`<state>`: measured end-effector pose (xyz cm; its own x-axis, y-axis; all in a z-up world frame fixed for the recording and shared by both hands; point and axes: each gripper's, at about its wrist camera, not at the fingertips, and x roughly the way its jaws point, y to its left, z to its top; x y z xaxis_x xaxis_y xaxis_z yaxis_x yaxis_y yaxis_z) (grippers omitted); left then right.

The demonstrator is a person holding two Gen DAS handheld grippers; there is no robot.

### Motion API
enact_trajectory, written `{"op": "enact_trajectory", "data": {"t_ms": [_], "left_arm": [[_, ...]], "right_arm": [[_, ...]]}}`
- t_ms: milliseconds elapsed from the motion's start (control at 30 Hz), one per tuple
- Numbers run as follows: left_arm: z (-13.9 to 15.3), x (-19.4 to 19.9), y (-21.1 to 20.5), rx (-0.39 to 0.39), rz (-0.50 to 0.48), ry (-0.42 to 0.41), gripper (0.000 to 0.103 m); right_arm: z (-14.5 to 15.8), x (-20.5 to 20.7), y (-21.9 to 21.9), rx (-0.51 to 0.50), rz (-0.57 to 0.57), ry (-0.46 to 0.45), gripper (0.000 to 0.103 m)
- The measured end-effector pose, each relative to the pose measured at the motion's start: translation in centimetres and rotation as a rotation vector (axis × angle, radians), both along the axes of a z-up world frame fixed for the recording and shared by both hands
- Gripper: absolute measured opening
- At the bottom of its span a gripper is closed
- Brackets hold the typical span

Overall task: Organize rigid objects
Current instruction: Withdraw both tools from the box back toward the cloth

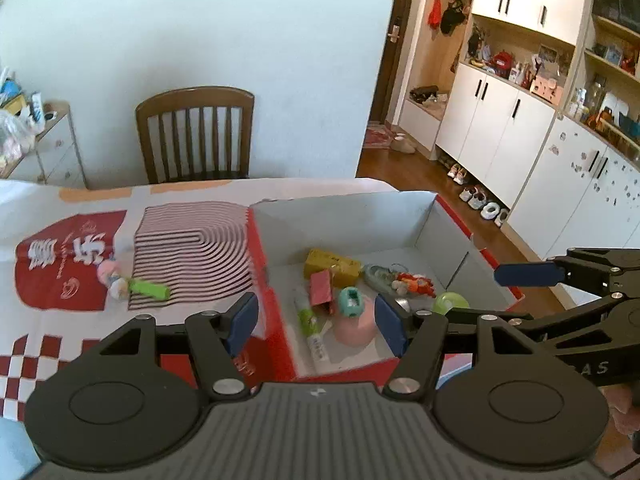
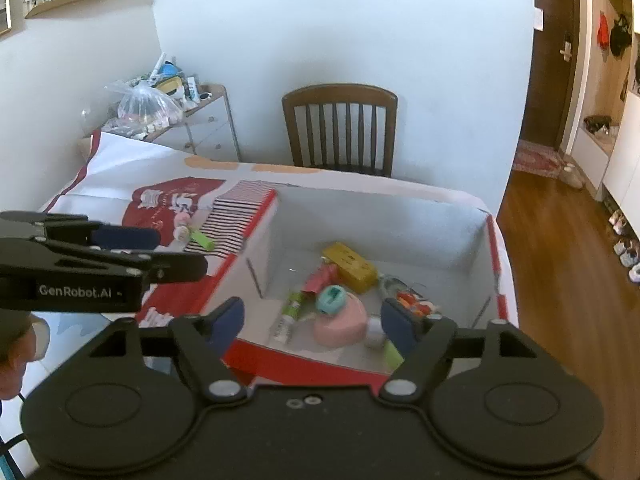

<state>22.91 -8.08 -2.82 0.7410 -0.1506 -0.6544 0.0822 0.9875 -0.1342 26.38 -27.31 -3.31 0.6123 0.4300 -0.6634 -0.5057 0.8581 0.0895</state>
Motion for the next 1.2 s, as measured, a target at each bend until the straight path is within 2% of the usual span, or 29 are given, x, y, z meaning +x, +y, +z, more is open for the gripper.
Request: {"op": "enact_trajectory", "data": {"t_ms": [100, 200, 300, 367, 433, 533, 700, 1067, 1200], "left_arm": [[0.0, -0.9, 2.0, 0.001, 0.018, 0.001, 0.064], [0.1, -1.8, 4.1, 0.008, 0.024, -0.013, 0.072], [0.3, -2.4, 6.3, 0.017, 0.036, -0.027, 0.073], [0.3, -2.7, 7.9, 0.012, 0.043, -0.028, 0.074], [0.1, -2.8, 9.2, 0.012, 0.048, -0.029, 0.079], [-0.1, -2.8, 11.3, 0.009, 0.056, -0.029, 0.079], [-0.9, -2.1, 14.6, -0.01, 0.066, -0.02, 0.085], [-2.7, 1.3, 18.9, -0.016, 0.096, -0.023, 0.086], [-3.7, 2.9, 19.5, 0.001, 0.115, -0.023, 0.1]], "right_arm": [[0.4, -0.9, 1.7, 0.016, 0.016, -0.018, 0.086], [0.5, -1.7, 3.8, 0.026, 0.033, -0.037, 0.089], [0.6, -2.4, 6.1, 0.03, 0.049, -0.056, 0.093], [0.6, -2.7, 7.6, 0.03, 0.057, -0.062, 0.095], [0.4, -2.8, 8.9, 0.025, 0.06, -0.066, 0.096], [0.0, -2.6, 10.9, 0.019, 0.059, -0.059, 0.096], [-0.8, -2.0, 14.1, -0.011, 0.06, -0.048, 0.096], [-2.8, 0.3, 19.9, -0.084, 0.076, -0.036, 0.096], [-3.9, 1.8, 21.4, -0.099, 0.068, -0.024, 0.096]]}}
